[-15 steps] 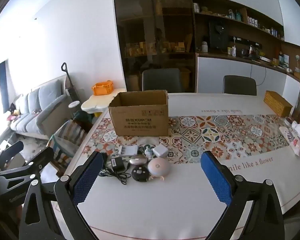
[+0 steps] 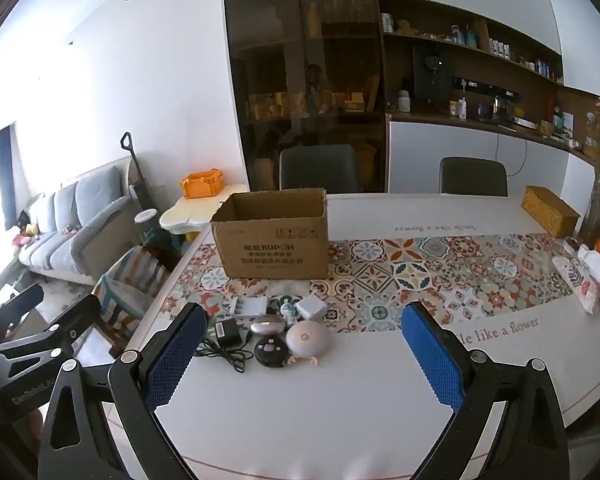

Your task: Organize rigid objects

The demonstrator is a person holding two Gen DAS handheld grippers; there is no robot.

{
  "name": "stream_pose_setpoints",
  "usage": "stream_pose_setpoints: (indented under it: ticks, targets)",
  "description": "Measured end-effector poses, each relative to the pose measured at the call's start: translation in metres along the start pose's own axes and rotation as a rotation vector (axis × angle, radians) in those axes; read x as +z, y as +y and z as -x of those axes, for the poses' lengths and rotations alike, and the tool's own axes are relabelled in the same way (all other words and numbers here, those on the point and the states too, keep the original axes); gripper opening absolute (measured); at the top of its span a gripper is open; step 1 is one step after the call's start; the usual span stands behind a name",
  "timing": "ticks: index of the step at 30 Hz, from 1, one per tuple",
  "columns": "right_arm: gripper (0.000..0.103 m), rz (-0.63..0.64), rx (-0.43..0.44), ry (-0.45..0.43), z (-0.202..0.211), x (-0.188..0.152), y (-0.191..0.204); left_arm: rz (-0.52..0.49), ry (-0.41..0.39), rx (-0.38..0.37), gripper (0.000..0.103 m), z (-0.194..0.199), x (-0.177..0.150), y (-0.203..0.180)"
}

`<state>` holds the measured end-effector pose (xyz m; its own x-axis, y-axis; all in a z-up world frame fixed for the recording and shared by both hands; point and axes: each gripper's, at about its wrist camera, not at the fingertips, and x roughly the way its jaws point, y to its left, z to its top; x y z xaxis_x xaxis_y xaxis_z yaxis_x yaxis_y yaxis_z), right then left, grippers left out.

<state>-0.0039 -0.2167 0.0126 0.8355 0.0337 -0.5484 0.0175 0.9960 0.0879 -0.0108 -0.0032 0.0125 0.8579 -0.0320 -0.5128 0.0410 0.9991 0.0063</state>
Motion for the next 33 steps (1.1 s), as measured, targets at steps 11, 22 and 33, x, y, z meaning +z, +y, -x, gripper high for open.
stream_pose_setpoints:
  ticks: [11, 22, 33]
  targets:
    - [0.098, -0.002, -0.007, 0.000, 0.0023, -0.0002, -0.0038, 0.003, -0.015, -0.009, 0.103, 0.0007, 0.0020, -0.0032]
    - [0.098, -0.005, -0.007, 0.003, 0.0009, -0.0006, -0.0051, 0.003, -0.016, -0.010, 0.103, 0.0007, 0.0017, -0.0039]
    - [0.098, -0.004, -0.005, 0.003, -0.0006, -0.0008, -0.0052, 0.002, -0.014, -0.010, 0.103, 0.0011, 0.0023, -0.0054]
